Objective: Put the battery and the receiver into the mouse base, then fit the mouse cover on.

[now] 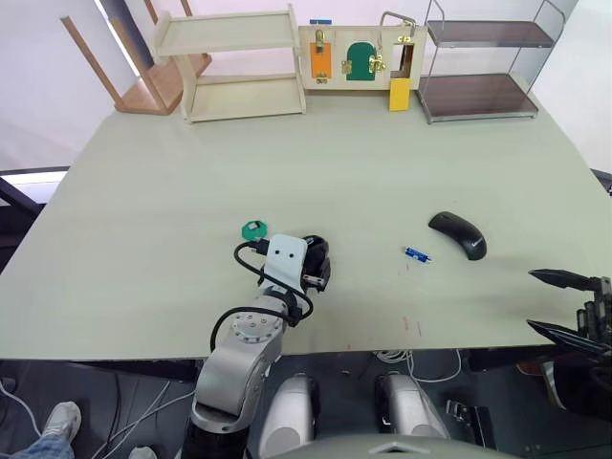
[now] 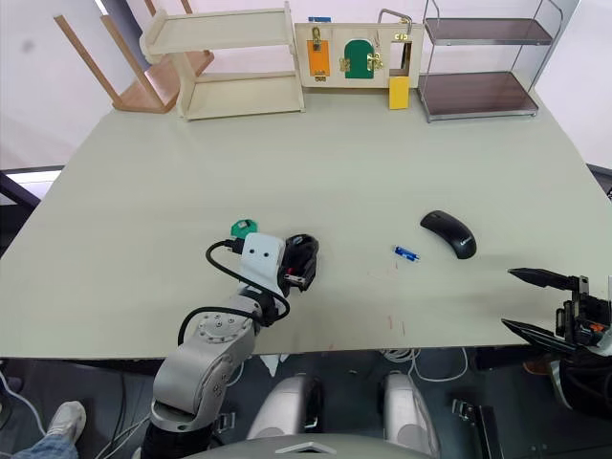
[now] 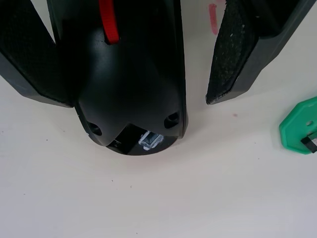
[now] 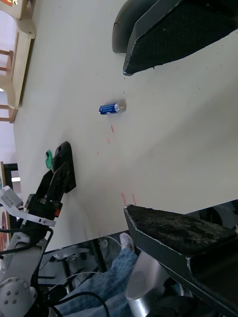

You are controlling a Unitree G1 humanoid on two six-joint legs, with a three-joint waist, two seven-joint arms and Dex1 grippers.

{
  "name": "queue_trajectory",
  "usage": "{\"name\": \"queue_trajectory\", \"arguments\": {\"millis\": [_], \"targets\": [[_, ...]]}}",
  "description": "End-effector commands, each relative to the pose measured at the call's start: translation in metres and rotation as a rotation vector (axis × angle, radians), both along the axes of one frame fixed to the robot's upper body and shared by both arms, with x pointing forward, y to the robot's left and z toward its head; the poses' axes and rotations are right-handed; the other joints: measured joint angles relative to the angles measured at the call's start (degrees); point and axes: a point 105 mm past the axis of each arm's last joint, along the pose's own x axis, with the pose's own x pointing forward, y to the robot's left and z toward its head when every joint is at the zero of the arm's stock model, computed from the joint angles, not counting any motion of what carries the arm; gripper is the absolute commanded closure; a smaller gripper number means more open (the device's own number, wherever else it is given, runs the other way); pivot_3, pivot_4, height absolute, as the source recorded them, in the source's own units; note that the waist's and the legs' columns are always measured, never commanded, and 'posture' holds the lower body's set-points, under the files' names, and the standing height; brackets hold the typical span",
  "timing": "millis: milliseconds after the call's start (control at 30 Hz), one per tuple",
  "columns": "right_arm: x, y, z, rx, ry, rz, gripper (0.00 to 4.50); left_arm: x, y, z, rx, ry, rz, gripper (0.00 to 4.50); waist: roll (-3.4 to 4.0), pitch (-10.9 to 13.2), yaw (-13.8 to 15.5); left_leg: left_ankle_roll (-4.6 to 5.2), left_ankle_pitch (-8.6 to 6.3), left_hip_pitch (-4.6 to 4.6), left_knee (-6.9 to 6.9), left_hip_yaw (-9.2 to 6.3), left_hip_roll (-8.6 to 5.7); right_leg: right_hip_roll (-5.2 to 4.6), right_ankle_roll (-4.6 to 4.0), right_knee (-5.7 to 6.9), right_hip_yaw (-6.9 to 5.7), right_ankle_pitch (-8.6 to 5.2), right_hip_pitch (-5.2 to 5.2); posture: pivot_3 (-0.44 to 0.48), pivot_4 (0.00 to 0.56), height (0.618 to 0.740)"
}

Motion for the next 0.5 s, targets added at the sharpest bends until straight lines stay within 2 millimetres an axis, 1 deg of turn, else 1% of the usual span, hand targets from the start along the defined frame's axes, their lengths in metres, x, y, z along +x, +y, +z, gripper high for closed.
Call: {"name": "queue_trajectory", "arguments": {"millis": [33, 500], "targets": [[0.0008, 0.0007, 0.0126, 0.0, -0.058, 0.011, 0.12, 0.0029, -0.0006, 0.0032, -0.006, -0.009, 0.003, 0.0, 0.0, 0.0, 0.0, 0.0, 0.0, 0.0, 0.0, 0.0, 0.0, 0.0, 0.0, 0.0, 0.0, 0.0, 0.0, 0.0, 0.15, 0.74], [0.0035, 0.0055, 0.016, 0.009, -0.077, 0.023, 0.12, -0.004, -0.0014, -0.0027, -0.013, 0.042, -0.004, 0.0, 0.01, 0.0, 0.1, 0.0, 0.0, -0.01, 0.0, -0.01, 0.0, 0.0, 0.0, 0.0, 0.0, 0.0, 0.0, 0.0, 0.15, 0.74]]}}
